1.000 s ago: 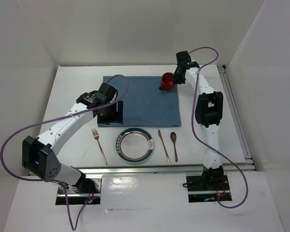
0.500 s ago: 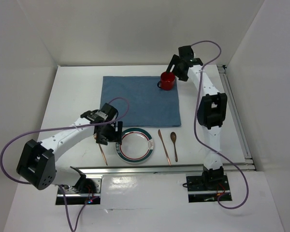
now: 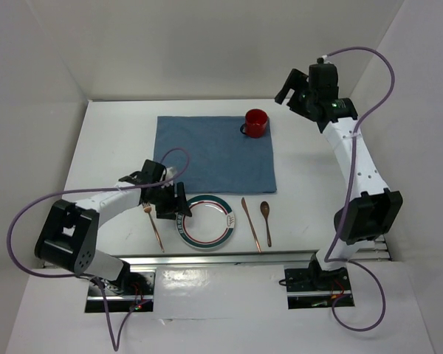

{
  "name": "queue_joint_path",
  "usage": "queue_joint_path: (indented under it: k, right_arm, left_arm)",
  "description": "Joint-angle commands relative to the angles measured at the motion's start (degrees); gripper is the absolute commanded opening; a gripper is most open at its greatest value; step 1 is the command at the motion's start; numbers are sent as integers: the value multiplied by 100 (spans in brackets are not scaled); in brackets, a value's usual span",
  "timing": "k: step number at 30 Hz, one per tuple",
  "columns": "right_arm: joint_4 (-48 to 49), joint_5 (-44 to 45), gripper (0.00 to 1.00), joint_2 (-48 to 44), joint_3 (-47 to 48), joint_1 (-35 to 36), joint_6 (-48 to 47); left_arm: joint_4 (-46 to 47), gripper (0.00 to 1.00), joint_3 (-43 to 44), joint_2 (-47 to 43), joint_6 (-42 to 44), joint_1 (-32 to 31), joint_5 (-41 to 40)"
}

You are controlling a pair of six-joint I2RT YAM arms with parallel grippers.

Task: Set the dinner table for one person

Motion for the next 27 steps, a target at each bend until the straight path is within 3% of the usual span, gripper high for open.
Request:
queue_joint_path:
  k: [1, 5, 6, 11, 16, 21, 27]
  right_arm:
    - [2, 145, 91, -302, -298, -206, -192]
    - [2, 145, 92, -680, -605, -374, -245]
    - [2, 93, 92, -794, -658, -452, -245]
    - [-112, 215, 92, -847, -764, -506, -350]
    - [-174, 338, 92, -847, -711, -506, -403]
    - [-227, 339, 92, -909, -773, -558, -403]
    - [-227, 269, 92, -909, -826, -559, -403]
  left_arm:
    - [535, 74, -110, 228, 102, 44, 618]
    - [677, 63, -348, 229, -30, 97, 619]
    - [677, 47, -417, 229, -30, 97, 619]
    - [230, 2, -182, 54, 31, 97, 619]
    - [-657, 0, 608, -394, 339, 150, 1022]
    - [-1546, 0, 1944, -606, 471, 387, 1322]
    - [-1591, 0, 3316, 113, 252, 774, 1217]
